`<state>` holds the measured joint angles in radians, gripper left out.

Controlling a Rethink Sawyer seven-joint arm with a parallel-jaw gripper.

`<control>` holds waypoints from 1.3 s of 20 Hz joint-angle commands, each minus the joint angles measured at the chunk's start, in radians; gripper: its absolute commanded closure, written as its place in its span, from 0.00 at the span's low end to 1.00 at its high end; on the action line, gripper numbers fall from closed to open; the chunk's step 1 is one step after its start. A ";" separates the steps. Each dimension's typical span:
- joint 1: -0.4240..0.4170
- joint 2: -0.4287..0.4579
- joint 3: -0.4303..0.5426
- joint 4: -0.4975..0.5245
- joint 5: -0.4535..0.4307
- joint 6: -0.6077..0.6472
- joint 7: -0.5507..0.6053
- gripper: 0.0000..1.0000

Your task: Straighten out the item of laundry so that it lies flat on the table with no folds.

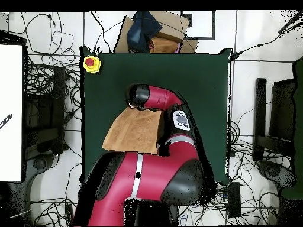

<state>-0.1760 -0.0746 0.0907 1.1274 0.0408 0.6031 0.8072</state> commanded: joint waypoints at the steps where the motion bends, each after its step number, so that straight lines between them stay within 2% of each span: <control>1: 0.026 0.061 0.010 0.055 0.046 0.057 0.306 0.00; 13: 0.056 0.085 -0.040 0.004 0.056 0.133 0.322 0.00; 19: 0.084 0.126 -0.088 -0.063 0.064 0.196 0.361 0.00; 26: 0.075 0.097 -0.089 0.001 0.066 0.158 0.352 0.00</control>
<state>-0.1108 -0.0068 0.0189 1.0777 0.0673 0.6904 0.8138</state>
